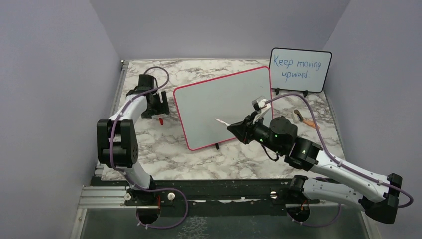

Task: Write a sentence on the whiteboard
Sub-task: Place the pen cap at the center of the board, then write a sentence on the whiteboard.

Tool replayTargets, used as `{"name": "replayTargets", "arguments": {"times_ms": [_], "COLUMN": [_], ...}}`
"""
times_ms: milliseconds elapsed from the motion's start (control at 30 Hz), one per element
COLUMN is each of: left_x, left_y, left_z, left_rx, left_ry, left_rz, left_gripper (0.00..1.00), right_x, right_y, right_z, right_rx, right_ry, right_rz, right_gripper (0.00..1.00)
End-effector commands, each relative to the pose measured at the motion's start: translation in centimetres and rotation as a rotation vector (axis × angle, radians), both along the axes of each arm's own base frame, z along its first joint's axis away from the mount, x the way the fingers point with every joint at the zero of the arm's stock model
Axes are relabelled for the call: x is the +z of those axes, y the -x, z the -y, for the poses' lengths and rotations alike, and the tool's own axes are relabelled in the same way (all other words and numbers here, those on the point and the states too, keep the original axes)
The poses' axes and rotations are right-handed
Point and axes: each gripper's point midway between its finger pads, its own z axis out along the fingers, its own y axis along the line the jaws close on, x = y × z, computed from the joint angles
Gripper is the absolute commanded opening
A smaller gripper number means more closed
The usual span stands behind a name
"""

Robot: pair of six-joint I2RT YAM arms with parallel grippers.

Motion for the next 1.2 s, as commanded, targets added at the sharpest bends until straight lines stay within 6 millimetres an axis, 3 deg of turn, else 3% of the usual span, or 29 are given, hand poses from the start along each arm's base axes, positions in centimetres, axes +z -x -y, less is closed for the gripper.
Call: {"name": "replayTargets", "arguments": {"times_ms": [0, 67, 267, 567, 833, 1000, 1167], "left_x": [7.0, 9.4, 16.1, 24.5, 26.2, 25.4, 24.2], "left_y": [-1.5, -1.8, -2.3, -1.1, -0.1, 0.0, -0.1], "left_z": [-1.1, -1.1, 0.0, 6.8, 10.7, 11.8, 12.8], "left_rx": [0.048, 0.053, -0.005, -0.347, -0.572, -0.653, -0.725], "left_ry": [0.010, 0.021, 0.100, 0.372, 0.598, 0.674, 0.767], "left_rz": [0.216, 0.293, 0.487, 0.757, 0.774, 0.755, 0.710], "left_gripper": [0.91, 0.99, 0.99, 0.98, 0.89, 0.82, 0.67], "right_x": [2.8, 3.0, 3.7, 4.7, 4.8, 4.8, 4.4], "right_y": [0.3, 0.4, 0.4, -0.5, -1.0, -1.0, -1.2], "right_z": [0.5, 0.5, 0.6, 1.3, 1.3, 1.1, 0.3], "right_rx": [0.000, 0.004, 0.008, -0.024, -0.036, -0.026, -0.002], "right_ry": [-0.049, -0.053, -0.051, 0.046, 0.090, 0.095, 0.122], "right_rz": [0.042, 0.043, 0.053, 0.101, 0.110, 0.114, 0.113], "right_gripper": [0.01, 0.01, 0.01, 0.01, 0.01, 0.01, 0.01]}}
